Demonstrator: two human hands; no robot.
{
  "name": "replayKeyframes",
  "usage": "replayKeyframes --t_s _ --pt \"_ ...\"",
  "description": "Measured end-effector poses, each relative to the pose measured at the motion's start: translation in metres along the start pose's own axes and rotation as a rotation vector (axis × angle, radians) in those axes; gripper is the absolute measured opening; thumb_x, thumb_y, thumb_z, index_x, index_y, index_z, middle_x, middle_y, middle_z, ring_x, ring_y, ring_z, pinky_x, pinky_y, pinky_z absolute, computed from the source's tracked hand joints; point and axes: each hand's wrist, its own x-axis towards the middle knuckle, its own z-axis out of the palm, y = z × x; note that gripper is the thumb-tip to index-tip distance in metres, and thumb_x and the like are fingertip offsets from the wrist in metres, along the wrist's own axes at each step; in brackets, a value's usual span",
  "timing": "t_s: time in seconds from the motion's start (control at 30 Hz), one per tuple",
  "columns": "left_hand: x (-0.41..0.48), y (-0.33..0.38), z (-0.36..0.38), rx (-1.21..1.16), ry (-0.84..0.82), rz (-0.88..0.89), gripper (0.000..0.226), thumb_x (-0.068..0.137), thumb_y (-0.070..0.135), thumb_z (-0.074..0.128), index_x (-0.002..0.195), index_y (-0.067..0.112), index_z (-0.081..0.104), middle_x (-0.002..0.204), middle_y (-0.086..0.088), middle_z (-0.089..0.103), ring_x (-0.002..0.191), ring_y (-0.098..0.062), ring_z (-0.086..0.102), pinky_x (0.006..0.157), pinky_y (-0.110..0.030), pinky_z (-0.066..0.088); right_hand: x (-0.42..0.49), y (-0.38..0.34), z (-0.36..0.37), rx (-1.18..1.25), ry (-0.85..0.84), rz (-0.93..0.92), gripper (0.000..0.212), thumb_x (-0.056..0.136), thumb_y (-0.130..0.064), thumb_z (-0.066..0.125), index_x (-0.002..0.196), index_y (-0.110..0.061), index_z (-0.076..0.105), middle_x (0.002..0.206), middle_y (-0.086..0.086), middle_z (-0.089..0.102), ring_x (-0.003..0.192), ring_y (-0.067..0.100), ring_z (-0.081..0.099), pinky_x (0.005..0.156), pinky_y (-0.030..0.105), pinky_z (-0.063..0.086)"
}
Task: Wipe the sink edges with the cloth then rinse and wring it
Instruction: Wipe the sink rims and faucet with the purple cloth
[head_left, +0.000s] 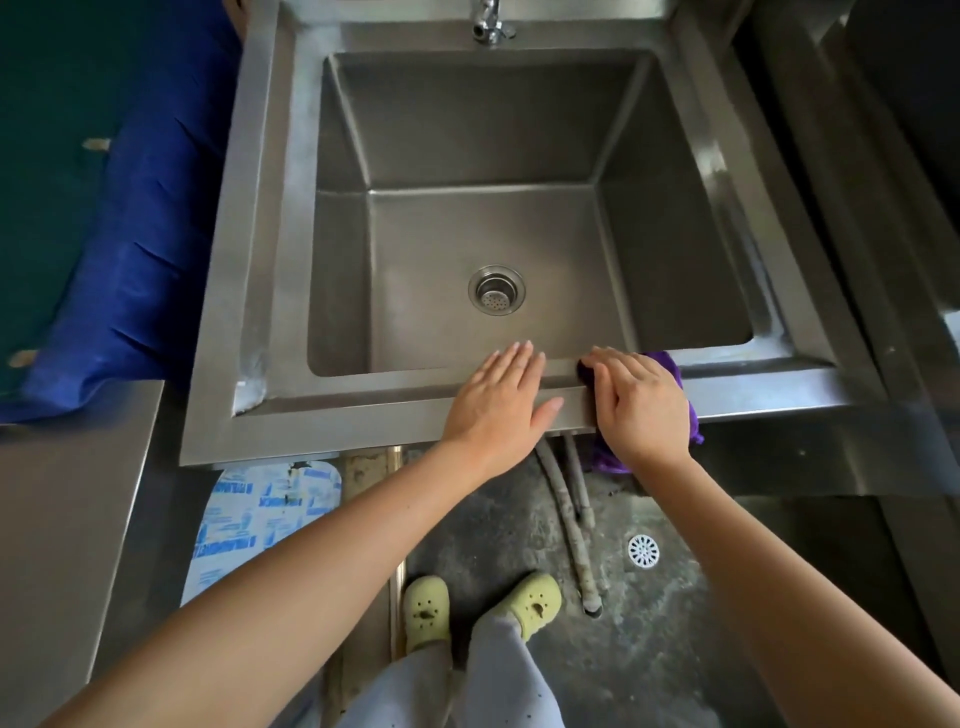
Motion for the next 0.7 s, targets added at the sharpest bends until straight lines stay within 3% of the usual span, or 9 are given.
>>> replayKeyframes --t_s 0.3,0.7 --pt "0.037 0.044 0.001 -0.015 -0.041 0.055 0.066 0.099 0.049 0.014 0.151 0.01 0.005 0.161 -0.007 0.001 0.148 -0.017 -0.002 0.12 -0.03 -0.003 -0.001 0.065 -0.014 0.022 -0.041 0.059 0.042 0.097 -0.026 0.031 0.098 -0.012 0.071 0.109 0.003 0.072 0.104 0.021 0.065 0.094 0.032 0.048" --pt "0.09 0.111 0.008 -0.041 -0.086 0.091 0.068 0.098 0.051 0.016 0.151 0.011 0.004 0.161 -0.007 0.0 0.148 -0.016 -0.002 0.121 -0.031 -0.001 -0.002 0.141 -0.04 0.029 -0.031 0.086 0.043 0.097 -0.028 0.031 0.101 -0.014 0.071 0.109 0.001 0.072 0.104 0.018 0.065 0.095 0.027 0.044"
